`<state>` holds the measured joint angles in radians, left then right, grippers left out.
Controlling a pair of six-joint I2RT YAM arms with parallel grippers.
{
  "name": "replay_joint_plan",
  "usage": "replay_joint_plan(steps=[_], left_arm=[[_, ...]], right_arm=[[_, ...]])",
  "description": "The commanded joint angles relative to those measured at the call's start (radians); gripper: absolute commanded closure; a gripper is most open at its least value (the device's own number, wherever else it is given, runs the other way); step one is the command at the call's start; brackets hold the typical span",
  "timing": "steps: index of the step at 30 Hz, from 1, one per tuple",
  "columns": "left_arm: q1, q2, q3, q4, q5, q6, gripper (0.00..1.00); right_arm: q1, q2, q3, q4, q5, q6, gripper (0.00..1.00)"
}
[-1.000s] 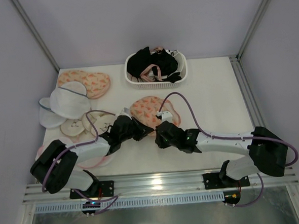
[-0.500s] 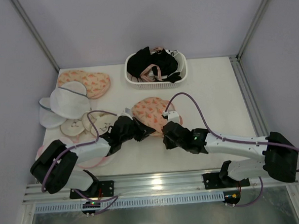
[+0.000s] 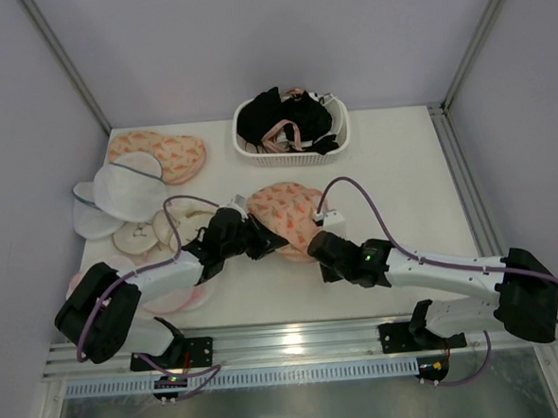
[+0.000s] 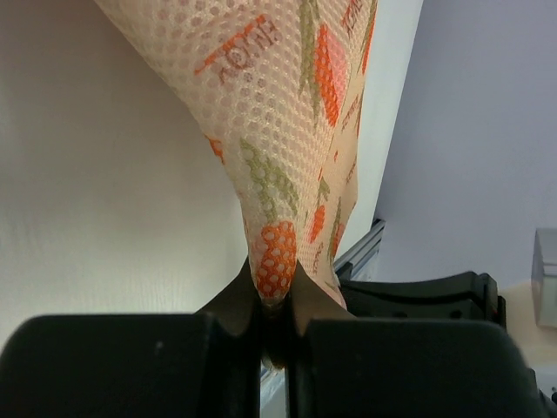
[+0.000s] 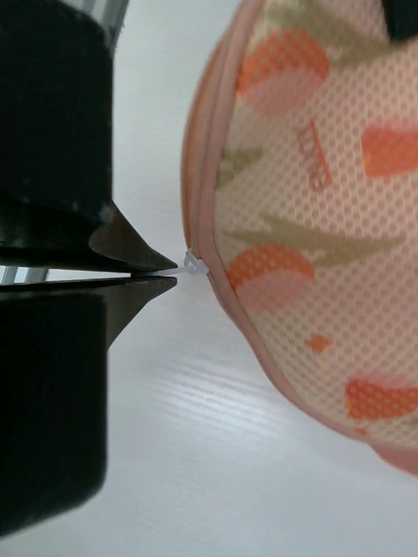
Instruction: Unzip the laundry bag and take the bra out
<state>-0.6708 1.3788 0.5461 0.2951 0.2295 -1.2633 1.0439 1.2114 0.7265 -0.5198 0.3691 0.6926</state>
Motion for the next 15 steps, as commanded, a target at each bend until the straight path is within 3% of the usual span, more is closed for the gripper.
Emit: replay_joint_plan(steps=[1, 5, 15], left_arm=[[0.025, 0.012, 0.084, -0.025, 0.109, 0.132, 1.0], [0.025, 0.045, 0.115, -0.045, 0.198, 0.186, 1.0], [0.025, 0.109, 0.187, -0.169, 0.361, 0.353, 1.0]], right_arm=[[-0.015, 0.037, 0.02, -0.178, 0.158, 0.048, 0.96], [-0.053, 0.095, 0.022, -0.207, 0.211, 0.076, 0.96], [-0.208, 0.065, 0.01, -0.169, 0.301, 0.038, 0.96]])
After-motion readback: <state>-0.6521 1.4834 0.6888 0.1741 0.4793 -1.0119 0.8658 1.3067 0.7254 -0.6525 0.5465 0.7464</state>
